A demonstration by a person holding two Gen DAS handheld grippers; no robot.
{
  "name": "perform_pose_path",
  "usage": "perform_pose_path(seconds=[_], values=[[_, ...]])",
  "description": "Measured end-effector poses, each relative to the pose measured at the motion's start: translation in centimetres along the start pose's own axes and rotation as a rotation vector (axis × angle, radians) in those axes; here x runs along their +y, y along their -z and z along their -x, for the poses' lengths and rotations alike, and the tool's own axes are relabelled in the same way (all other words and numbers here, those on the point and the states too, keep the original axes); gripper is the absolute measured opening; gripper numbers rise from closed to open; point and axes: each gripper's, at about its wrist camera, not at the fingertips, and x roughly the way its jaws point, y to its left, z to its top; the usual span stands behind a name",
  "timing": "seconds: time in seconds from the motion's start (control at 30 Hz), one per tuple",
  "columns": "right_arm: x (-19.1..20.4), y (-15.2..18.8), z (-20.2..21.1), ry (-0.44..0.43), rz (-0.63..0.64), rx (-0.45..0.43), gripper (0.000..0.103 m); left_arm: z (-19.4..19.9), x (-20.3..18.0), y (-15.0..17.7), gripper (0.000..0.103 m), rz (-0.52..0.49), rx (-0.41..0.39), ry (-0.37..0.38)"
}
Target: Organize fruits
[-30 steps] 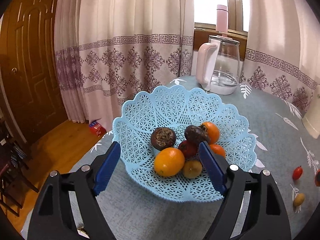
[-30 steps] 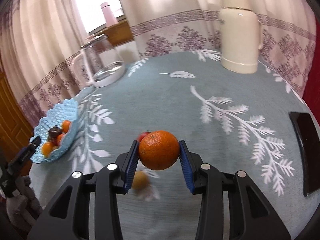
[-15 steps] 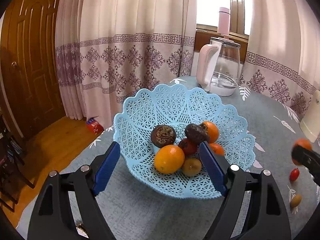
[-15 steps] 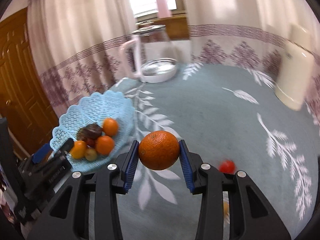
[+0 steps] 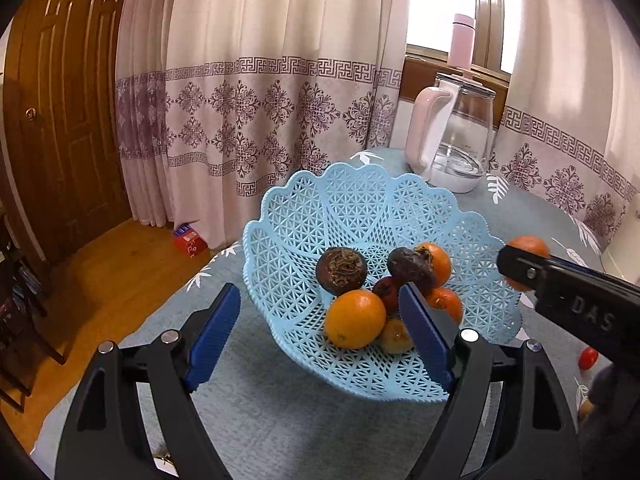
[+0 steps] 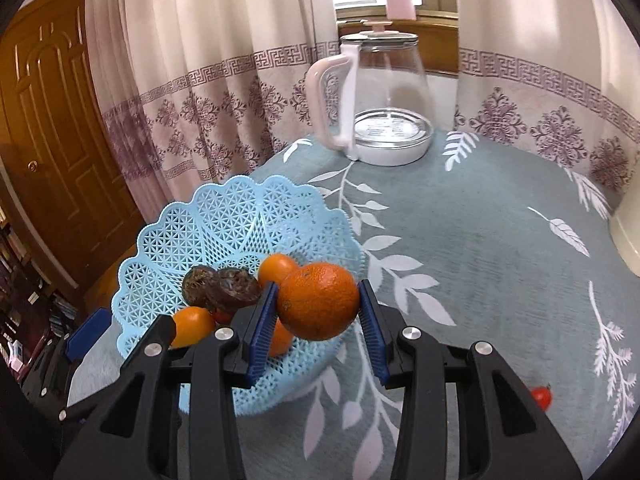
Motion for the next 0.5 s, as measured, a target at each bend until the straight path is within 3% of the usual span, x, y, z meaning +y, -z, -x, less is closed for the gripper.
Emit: perform_pose_path(seconds=[0.13,0.5], values=[[0.3,-0.4,0.0,0.007,0.01,-0.013,0.048,-0.2,0.4,-0.1,0.083,0.01,0.007,0.0],[-1.6,0.6,1.9,0.029,-0.052,-0.037,0.048,-0.3,0.3,-0.3,0.083,0.012,0.017,0.012]])
